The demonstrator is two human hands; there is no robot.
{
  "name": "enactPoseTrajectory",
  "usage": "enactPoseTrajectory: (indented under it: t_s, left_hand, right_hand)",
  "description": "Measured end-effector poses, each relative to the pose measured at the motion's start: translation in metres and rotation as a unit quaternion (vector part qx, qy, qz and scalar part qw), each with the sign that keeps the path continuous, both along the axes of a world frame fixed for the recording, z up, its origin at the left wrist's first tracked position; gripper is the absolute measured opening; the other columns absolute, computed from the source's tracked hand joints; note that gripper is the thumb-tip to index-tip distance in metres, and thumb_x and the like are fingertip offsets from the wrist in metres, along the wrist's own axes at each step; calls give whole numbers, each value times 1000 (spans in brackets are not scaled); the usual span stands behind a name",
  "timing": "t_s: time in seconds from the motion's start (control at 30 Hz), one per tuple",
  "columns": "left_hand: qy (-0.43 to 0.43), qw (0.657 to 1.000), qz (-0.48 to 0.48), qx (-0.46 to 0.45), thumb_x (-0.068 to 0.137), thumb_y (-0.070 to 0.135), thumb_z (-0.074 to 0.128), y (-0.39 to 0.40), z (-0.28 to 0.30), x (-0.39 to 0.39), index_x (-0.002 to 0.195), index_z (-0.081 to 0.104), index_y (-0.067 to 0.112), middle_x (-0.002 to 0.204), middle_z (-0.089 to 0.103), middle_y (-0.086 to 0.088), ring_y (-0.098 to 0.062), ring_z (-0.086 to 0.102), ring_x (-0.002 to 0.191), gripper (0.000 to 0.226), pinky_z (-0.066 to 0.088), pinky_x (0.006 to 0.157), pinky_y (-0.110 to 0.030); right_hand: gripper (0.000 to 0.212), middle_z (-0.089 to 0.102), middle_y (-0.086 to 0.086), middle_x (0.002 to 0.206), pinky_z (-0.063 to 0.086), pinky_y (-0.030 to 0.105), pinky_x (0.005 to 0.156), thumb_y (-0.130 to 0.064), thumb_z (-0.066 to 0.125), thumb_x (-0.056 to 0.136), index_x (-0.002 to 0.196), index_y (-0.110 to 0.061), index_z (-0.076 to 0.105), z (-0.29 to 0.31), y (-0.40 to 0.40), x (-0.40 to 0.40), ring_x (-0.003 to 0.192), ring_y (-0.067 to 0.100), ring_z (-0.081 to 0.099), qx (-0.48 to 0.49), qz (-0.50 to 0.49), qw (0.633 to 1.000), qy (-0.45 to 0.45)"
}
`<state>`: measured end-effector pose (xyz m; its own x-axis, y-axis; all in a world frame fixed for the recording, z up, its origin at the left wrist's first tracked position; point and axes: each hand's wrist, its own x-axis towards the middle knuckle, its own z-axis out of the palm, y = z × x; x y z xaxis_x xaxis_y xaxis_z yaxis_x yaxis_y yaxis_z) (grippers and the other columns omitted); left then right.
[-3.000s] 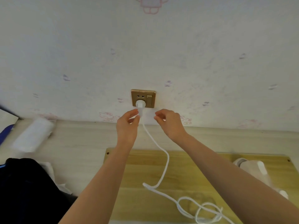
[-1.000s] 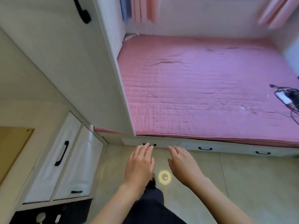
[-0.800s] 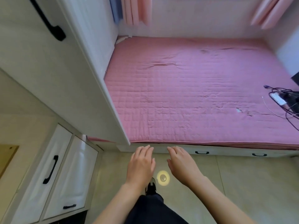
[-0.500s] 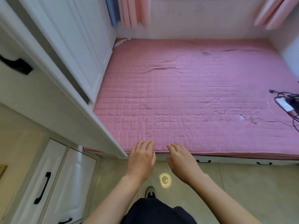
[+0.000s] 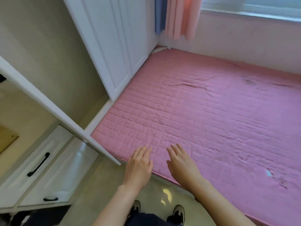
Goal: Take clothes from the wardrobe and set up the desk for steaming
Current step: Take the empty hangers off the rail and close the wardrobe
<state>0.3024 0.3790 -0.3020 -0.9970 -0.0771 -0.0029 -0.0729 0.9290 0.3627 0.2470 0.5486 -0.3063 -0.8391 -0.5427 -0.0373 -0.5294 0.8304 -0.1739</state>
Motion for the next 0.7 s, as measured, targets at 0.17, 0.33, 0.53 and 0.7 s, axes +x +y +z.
enactPoseTrajectory:
  t_s: [0.17, 0.33, 0.53, 0.7]
  left_hand:
    - [34, 996, 81, -20, 90, 23, 59, 15, 15, -22, 129, 57, 12, 130, 60, -3, -20, 53, 122, 41, 40, 104, -33]
    - [56, 987, 141, -47, 89, 22, 59, -5, 27, -50, 121, 61, 12, 118, 64, -1, -18, 56, 109, 33, 48, 94, -32]
    - [83, 975, 196, -64, 88, 20, 62, -64, 39, -93, 115, 64, 11, 109, 67, -1, -18, 59, 100, 28, 53, 83, -30]
    - [115, 960, 251, -55, 85, 14, 65, -114, 56, -127, 113, 66, 7, 105, 70, -4, -21, 62, 98, 28, 53, 79, -31]
  right_hand:
    - [40, 62, 9, 118, 48, 41, 98, -25, 70, 82, 116, -8, 60, 9, 8, -48, 117, 34, 55, 5, 75, 997, 4]
    - [43, 68, 8, 106, 54, 37, 84, -22, 79, 73, 110, -5, 65, 20, -19, -90, 102, 31, 64, -29, 133, 991, 18]
    - [33, 64, 9, 109, 54, 39, 84, -19, 65, 86, 115, -5, 60, 32, -81, -137, 102, 31, 60, -62, 182, 981, 20]
    - [30, 65, 8, 105, 53, 37, 82, -18, 65, 84, 112, -6, 61, 46, -138, -174, 99, 30, 61, -80, 189, 978, 20]
